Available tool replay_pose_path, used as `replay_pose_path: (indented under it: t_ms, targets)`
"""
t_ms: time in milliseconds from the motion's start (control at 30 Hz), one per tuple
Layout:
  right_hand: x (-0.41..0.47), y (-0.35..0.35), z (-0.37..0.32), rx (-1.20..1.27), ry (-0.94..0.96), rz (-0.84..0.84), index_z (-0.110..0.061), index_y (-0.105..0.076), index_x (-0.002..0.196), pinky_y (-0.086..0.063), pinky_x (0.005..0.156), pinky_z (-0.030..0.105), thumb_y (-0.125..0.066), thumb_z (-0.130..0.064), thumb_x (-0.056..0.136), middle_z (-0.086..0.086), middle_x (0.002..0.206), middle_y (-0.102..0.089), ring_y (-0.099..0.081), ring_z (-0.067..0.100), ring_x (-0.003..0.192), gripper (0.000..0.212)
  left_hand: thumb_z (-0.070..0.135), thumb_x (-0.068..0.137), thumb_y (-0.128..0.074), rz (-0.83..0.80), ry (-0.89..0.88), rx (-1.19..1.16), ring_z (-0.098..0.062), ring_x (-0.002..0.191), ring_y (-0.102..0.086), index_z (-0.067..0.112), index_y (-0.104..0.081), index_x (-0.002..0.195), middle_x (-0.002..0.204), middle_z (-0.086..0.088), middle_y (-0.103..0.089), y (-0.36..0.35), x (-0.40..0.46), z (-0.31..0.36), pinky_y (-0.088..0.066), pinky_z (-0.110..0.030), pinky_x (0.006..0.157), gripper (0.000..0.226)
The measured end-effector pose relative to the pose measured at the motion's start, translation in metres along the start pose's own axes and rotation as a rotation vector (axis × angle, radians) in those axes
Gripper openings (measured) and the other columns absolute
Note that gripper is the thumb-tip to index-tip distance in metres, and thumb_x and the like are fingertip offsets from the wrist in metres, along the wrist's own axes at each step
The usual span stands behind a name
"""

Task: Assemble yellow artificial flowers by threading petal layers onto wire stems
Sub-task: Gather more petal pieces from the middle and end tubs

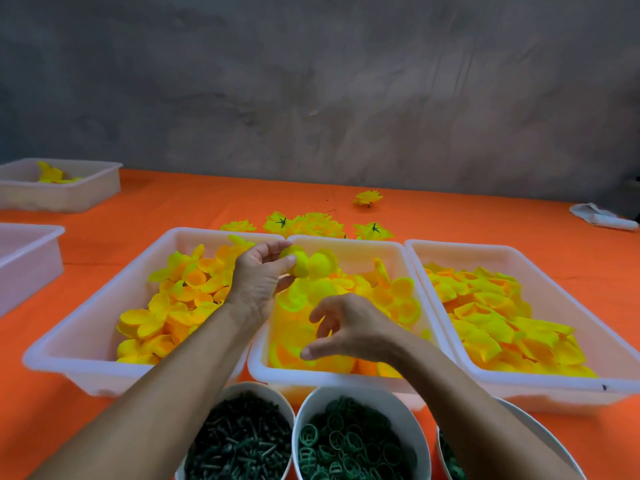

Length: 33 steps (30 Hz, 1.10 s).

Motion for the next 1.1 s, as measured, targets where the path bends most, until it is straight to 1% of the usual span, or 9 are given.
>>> replay_pose_path:
  t_ms: [100, 200, 300, 467, 600, 767, 867, 967, 1100]
  targets:
    - [0.001, -0.007, 0.002, -0.106, 0.047, -0.014, -0.011, -0.068, 0.098, -0.033, 0.053, 0.006, -0.081, -0.023, 0.070, -0.004, 0.081, -0.063, -0.054, 0.009, 0.073, 0.033, -0.010, 0.085, -0.056, 0.005, 0.007, 0.000, -0.003, 0.058, -0.062, 0.014, -0.060, 0.086, 0.066, 0.007, -0.065, 0.008, 0.000, -0.005, -0.049, -0.016, 0.051, 0.024]
    - [0.001, -0.014, 0.005, -0.131, 0.067, -0.065, -0.011, -0.072, 0.101, -0.040, 0.065, 0.011, -0.075, -0.014, 0.075, 0.003, 0.097, -0.071, -0.061, 0.011, 0.088, 0.026, -0.010, 0.085, -0.056, 0.003, 0.004, 0.011, -0.007, 0.062, -0.061, 0.014, -0.060, 0.087, 0.075, 0.001, -0.064, 0.011, 0.000, -0.007, -0.050, -0.016, 0.050, 0.024]
    - [-0.002, -0.004, 0.012, 0.146, -0.012, 0.042, -0.016, -0.072, 0.086, -0.043, 0.065, 0.021, -0.072, -0.010, 0.078, 0.002, 0.084, -0.066, -0.058, 0.011, 0.076, 0.010, -0.007, 0.086, -0.056, -0.007, -0.003, 0.042, -0.012, 0.067, -0.060, 0.013, -0.059, 0.085, 0.078, -0.002, -0.062, 0.010, 0.000, -0.008, -0.051, -0.019, 0.052, 0.021]
    - [-0.009, 0.020, 0.038, 0.775, -0.153, 0.286, -0.019, -0.063, 0.068, -0.040, 0.054, 0.017, -0.066, -0.006, 0.083, -0.007, 0.064, -0.058, -0.051, 0.006, 0.060, 0.020, -0.006, 0.091, -0.051, -0.025, -0.015, 0.025, -0.014, 0.063, -0.065, 0.009, -0.052, 0.082, 0.081, -0.010, -0.058, 0.008, 0.000, -0.009, -0.056, -0.025, 0.052, 0.018]
    - [-0.010, 0.026, 0.041, 0.873, -0.144, 0.373, -0.017, -0.067, 0.068, -0.043, 0.060, 0.024, -0.075, -0.004, 0.073, 0.001, 0.070, -0.067, -0.060, 0.011, 0.063, 0.016, -0.006, 0.092, -0.050, -0.072, -0.042, 0.021, -0.015, 0.057, -0.068, 0.006, -0.048, 0.087, 0.072, -0.011, -0.065, 0.004, -0.004, -0.007, -0.058, -0.029, 0.053, 0.013]
    - [-0.010, 0.026, 0.036, 0.841, -0.073, 0.357, -0.020, -0.059, 0.062, -0.045, 0.071, 0.032, -0.086, -0.022, 0.049, 0.007, 0.081, -0.067, -0.062, 0.021, 0.080, 0.031, -0.009, 0.089, -0.053, -0.164, -0.096, 0.118, -0.009, 0.061, -0.067, 0.011, -0.053, 0.094, 0.064, -0.001, -0.068, -0.002, -0.009, -0.004, -0.057, -0.026, 0.056, 0.020]
    - [-0.010, 0.020, 0.022, 0.786, 0.067, 0.217, -0.020, -0.066, 0.071, -0.049, 0.065, 0.015, -0.086, -0.023, 0.053, -0.007, 0.077, -0.068, -0.065, 0.003, 0.075, 0.026, -0.011, 0.088, -0.053, -0.207, -0.099, 0.127, -0.008, 0.063, -0.067, 0.012, -0.059, 0.094, 0.070, 0.000, -0.070, -0.003, -0.010, -0.003, -0.053, -0.022, 0.053, 0.024]
    - [-0.011, 0.012, 0.011, 0.741, 0.104, 0.062, -0.023, -0.070, 0.092, -0.050, 0.070, 0.016, -0.085, -0.027, 0.064, -0.009, 0.091, -0.073, -0.068, 0.006, 0.089, 0.032, -0.013, 0.087, -0.053, -0.234, -0.104, 0.135, -0.009, 0.066, -0.067, 0.009, -0.062, 0.090, 0.070, -0.002, -0.069, -0.005, -0.012, -0.003, -0.056, -0.023, 0.058, 0.024]
    - [-0.005, 0.010, 0.024, 0.913, -0.003, 0.103, -0.022, -0.068, 0.112, -0.048, 0.095, 0.038, -0.067, -0.042, 0.079, -0.002, 0.115, -0.068, -0.061, 0.017, 0.111, 0.039, -0.013, 0.087, -0.052, -0.237, -0.106, 0.129, -0.009, 0.071, -0.066, 0.005, -0.063, 0.086, 0.067, 0.004, -0.069, -0.007, -0.013, -0.003, -0.057, -0.031, 0.073, 0.022]
Point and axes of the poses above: each hand's wrist, its own x-axis towards the middle knuckle, its own y-axis out of the back of the hand, z = x × y, the point moved 6 cm from there along x, towards the middle knuckle
